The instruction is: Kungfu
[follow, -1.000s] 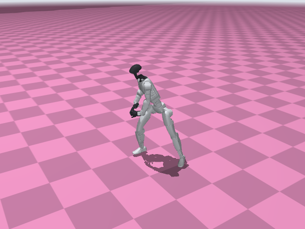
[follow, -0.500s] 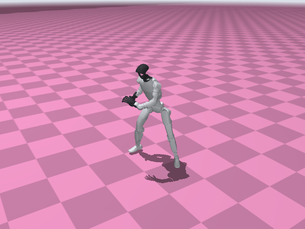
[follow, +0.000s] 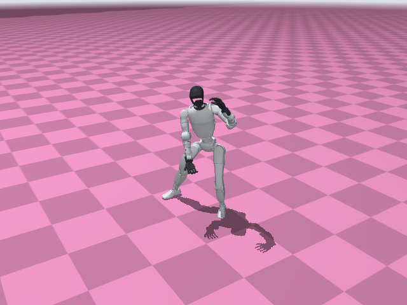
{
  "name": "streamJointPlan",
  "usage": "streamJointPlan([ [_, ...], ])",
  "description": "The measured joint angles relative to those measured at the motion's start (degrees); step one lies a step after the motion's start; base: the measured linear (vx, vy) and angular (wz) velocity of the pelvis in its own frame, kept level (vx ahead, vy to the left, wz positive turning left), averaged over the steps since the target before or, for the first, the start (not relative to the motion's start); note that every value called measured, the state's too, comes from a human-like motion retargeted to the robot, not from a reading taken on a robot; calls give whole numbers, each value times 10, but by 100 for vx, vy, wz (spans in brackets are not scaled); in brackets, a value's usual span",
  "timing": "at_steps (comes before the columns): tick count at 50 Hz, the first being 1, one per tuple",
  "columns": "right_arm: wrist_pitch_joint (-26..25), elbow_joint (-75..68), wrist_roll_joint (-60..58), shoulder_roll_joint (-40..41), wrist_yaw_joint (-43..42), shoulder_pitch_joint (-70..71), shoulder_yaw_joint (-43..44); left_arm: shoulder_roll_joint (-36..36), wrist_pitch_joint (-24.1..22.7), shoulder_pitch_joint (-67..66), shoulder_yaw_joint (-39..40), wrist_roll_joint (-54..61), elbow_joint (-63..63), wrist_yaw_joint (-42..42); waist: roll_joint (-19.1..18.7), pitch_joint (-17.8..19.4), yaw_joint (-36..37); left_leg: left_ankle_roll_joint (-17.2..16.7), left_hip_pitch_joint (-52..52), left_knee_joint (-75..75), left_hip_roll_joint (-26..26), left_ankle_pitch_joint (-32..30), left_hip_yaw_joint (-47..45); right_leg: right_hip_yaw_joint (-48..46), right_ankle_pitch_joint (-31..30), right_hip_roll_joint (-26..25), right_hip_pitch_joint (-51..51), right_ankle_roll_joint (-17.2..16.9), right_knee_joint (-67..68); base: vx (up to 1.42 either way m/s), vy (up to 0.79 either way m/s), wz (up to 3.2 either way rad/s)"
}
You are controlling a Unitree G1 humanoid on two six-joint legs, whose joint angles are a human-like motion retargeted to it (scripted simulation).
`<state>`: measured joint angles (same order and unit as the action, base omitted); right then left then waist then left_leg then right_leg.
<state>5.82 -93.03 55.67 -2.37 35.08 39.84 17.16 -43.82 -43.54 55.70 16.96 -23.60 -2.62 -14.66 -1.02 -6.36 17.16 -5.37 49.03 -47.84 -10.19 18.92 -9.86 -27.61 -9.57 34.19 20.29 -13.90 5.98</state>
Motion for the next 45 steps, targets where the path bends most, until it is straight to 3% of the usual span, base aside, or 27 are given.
streamJointPlan([
  [7,15,46,-24,21,-33,-17,-37,44,-10,-75,28,-20,-23,-13,-2,1,-12,-2,-14,43,-25,-24,14,-31,12,-13,19,108,52,-5,-14,-22],
  [10,30,113,-25,27,-40,-26,-50,71,1,-135,59,-27,-36,-22,-5,-5,-16,-12,-32,71,-46,-36,13,-66,32,-19,17,137,65,-6,-27,-54],
  [15,65,290,-20,9,-72,-11,-95,147,11,-292,142,29,-72,26,0,-9,-39,-36,-95,137,-63,-60,-6,-59,42,-29,20,115,69,-4,-37,-53],
  [19,88,489,-2,-35,-89,25,-153,252,38,-443,201,135,-126,113,15,-12,-89,-62,-168,212,-71,-88,-36,2,49,-43,31,46,74,-4,-57,-47],
  [22,121,648,12,-88,-107,63,-182,338,81,-518,241,225,-226,190,30,-24,-126,-83,-228,280,-86,-120,-71,46,85,-54,61,19,113,2,-62,-86],
  [26,192,855,-4,-205,-146,102,-161,427,190,-560,252,426,-428,313,49,-49,-175,-96,-297,371,-88,-167,-116,66,137,-43,119,-2,198,6,-68,-66],
  [30,279,1035,-65,-342,-240,95,-70,430,391,-555,259,750,-637,575,55,-84,-233,-96,-311,428,-80,-199,-127,51,189,-22,170,-4,282,5,-62,-10],
  [32,328,1113,-109,-393,-312,64,-5,429,452,-542,274,884,-694,625,42,-97,-263,-96,-317,446,-108,-209,-142,34,220,-44,178,7,317,8,-73,-18],
  [35,378,1203,-220,-456,-417,4,111,435,448,-517,274,1057,-731,588,24,-97,-294,-96,-333,461,-145,-217,-166,19,252,-80,177,23,347,-1,-60,-35],
  [37,373,1240,-324,-485,-487,-40,170,430,447,-503,259,1089,-731,564,22,-95,-309,-96,-337,460,-152,-221,-159,23,268,-87,186,31,365,-7,-33,-29],
  [41,345,1265,-495,-526,-618,-111,230,420,460,-478,224,1019,-711,591,21,-93,-327,-96,-333,457,-143,-221,-166,38,278,-74,212,37,391,-12,-7,-4],
  [45,353,1262,-501,-538,-667,-138,216,416,460,-463,199,959,-690,613,23,-99,-327,-96,-331,458,-104,-216,-164,80,265,-54,252,36,394,-9,20,-17],
])
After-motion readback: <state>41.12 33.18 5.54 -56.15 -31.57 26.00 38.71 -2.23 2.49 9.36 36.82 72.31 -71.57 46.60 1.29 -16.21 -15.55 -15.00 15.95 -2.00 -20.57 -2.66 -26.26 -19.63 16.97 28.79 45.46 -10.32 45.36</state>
